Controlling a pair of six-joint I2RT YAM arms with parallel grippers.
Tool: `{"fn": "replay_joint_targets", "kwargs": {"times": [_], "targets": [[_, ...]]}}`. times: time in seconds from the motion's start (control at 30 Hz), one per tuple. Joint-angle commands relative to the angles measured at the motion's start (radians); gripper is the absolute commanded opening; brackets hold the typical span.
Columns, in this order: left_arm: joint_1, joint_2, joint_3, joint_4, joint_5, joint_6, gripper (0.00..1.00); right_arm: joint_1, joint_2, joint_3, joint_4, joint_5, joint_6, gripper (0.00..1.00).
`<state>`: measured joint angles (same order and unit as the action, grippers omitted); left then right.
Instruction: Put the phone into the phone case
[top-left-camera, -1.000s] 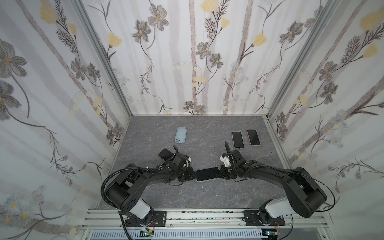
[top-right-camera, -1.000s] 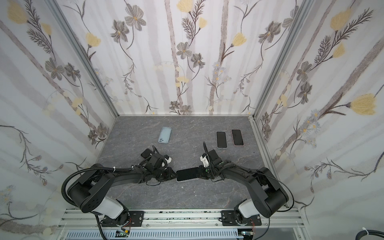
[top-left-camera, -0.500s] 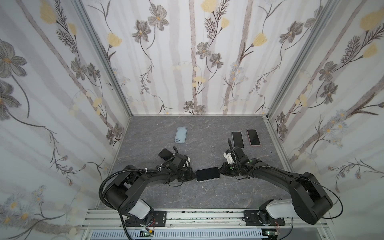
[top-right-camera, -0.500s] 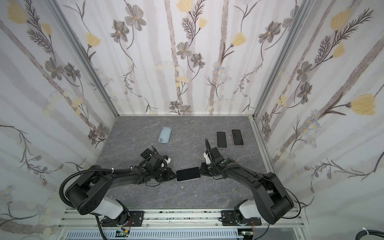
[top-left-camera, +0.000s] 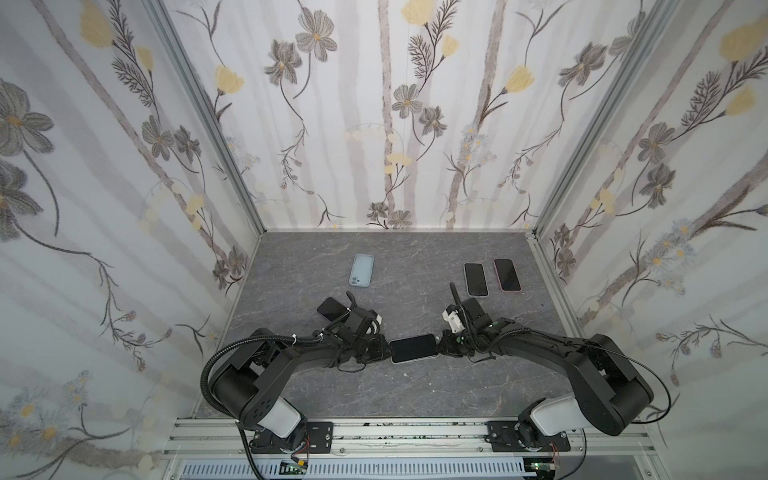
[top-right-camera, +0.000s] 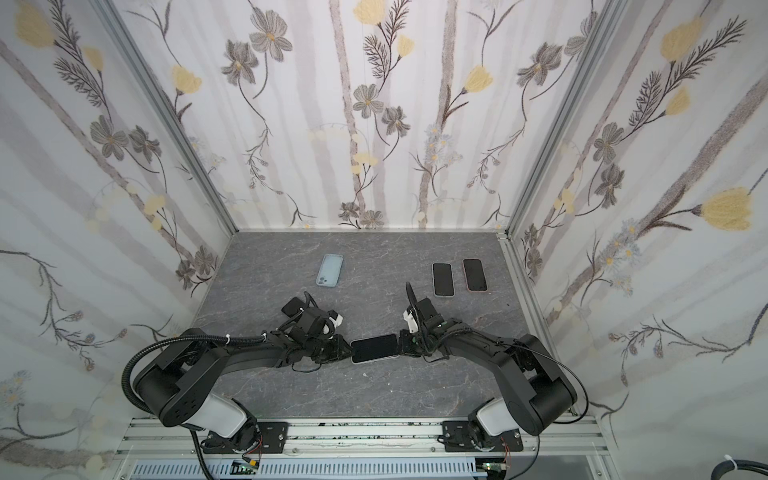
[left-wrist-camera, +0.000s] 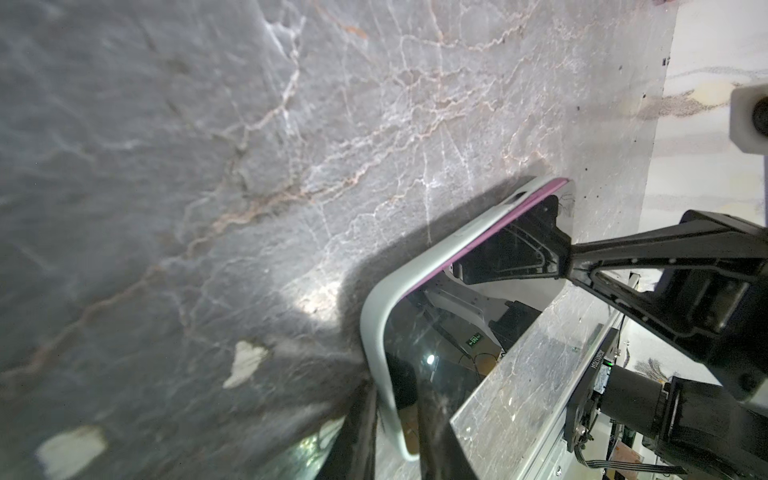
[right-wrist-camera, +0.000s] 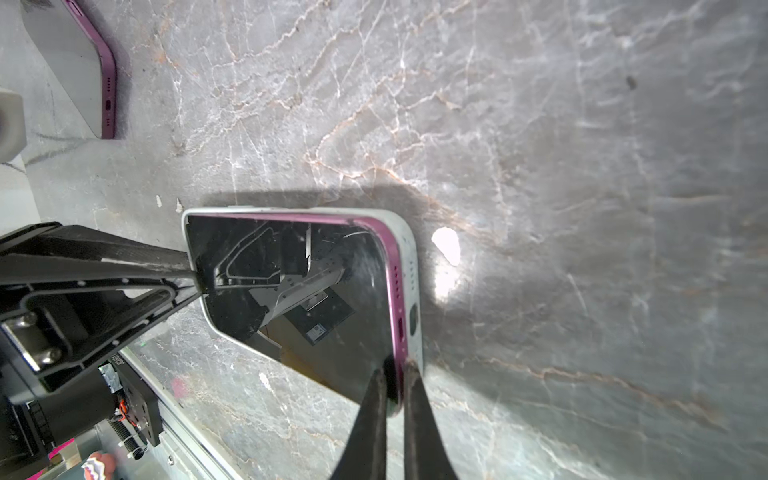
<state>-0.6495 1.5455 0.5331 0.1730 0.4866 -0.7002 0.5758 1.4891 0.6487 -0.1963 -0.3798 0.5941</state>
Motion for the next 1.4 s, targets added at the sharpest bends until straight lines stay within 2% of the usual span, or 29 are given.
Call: {"fn": "replay_joint_targets", "kwargs": {"times": [0.0, 0.3, 0.53, 0.7, 1.07, 1.37], "targets": [[-0.001, 0.010, -0.007, -0.044, -0.032, 0.002, 0.22, 0.021, 0.038, -0.009, -0.038, -0.009, -0.009, 0.09], [-0.001, -0.008, -0.015, -0.059, -0.057, 0.008, 0.20, 0.059, 0.068, 0.040, -0.171, 0.136, -0.054, 0.08], [0.000, -0.012, -0.013, -0.066, -0.060, 0.008, 0.19, 0.103, 0.149, 0.071, -0.254, 0.232, -0.082, 0.07], [-0.001, -0.025, -0.016, -0.071, -0.069, 0.008, 0.18, 0.120, 0.156, 0.084, -0.252, 0.198, -0.079, 0.04], [-0.001, -0.053, -0.021, -0.092, -0.114, 0.011, 0.17, 0.112, 0.032, 0.181, -0.264, 0.176, -0.052, 0.12], [-0.001, -0.044, -0.017, -0.085, -0.101, 0.012, 0.16, 0.103, 0.029, 0.142, -0.263, 0.180, -0.052, 0.10]]}}
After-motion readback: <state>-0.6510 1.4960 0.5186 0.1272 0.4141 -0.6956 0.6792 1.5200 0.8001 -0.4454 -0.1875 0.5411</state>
